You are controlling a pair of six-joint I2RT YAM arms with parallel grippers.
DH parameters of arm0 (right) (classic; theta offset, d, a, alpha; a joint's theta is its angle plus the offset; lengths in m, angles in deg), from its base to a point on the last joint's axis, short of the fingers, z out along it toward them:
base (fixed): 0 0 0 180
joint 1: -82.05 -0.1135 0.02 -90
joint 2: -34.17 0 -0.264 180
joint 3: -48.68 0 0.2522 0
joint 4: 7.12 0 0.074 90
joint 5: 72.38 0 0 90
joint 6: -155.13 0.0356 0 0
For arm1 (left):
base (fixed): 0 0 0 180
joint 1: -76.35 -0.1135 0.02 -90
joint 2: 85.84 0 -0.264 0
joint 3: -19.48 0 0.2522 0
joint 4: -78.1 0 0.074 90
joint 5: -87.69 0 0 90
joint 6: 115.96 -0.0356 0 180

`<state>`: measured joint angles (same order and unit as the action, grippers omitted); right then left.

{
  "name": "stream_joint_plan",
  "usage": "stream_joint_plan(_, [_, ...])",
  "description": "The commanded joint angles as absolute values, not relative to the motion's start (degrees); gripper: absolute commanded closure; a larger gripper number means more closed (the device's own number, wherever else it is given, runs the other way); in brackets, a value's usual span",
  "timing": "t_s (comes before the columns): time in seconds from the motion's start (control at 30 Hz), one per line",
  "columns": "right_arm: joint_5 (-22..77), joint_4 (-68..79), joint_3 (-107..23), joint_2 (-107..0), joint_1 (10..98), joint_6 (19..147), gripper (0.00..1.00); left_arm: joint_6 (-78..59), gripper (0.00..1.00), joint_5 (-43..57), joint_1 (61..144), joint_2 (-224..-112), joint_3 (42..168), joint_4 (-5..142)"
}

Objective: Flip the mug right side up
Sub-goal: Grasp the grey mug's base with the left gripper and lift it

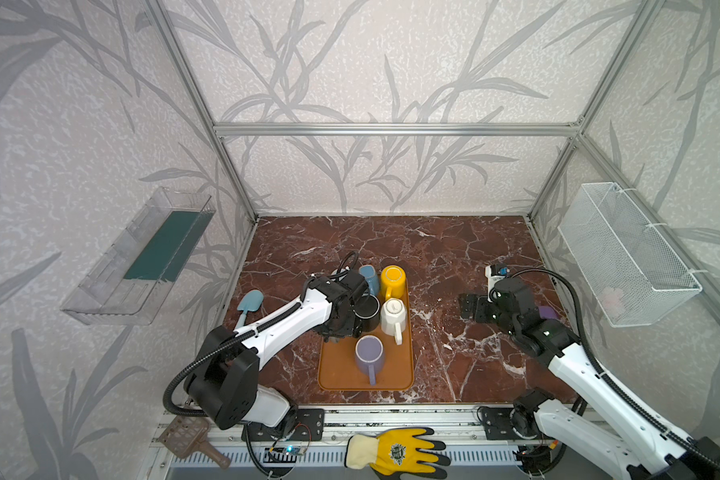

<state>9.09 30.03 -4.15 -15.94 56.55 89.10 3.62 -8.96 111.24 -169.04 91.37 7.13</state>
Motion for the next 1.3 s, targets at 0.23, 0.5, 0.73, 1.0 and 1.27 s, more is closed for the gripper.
stream_joint_plan(0.23, [9.8, 29.4, -3.3, -15.5, 56.3, 89.7, 0.0, 4.7, 1.0, -11.6, 111.5, -166.7, 91.9, 4.3])
stream_joint_plan(0.5, [11.7, 28.4, -2.9, -15.5, 56.2, 89.5, 0.0, 6.9, 1.0, -15.4, 111.5, -163.5, 93.0, 2.7])
stream_joint_plan(0.73, [12.0, 27.7, -2.8, -15.1, 55.5, 89.1, 0.01, 7.4, 1.0, -16.0, 111.5, -155.6, 91.7, 6.2])
stream_joint_plan(1.0, [12.3, 26.5, -3.0, -15.5, 54.1, 88.6, 0.01, 5.7, 1.0, -13.9, 111.3, -149.2, 91.7, 6.3])
stream_joint_plan(1.27, [15.1, 25.0, -3.4, -16.9, 53.3, 88.7, 0.01, 5.8, 1.0, -13.0, 111.3, -147.4, 93.6, 6.4])
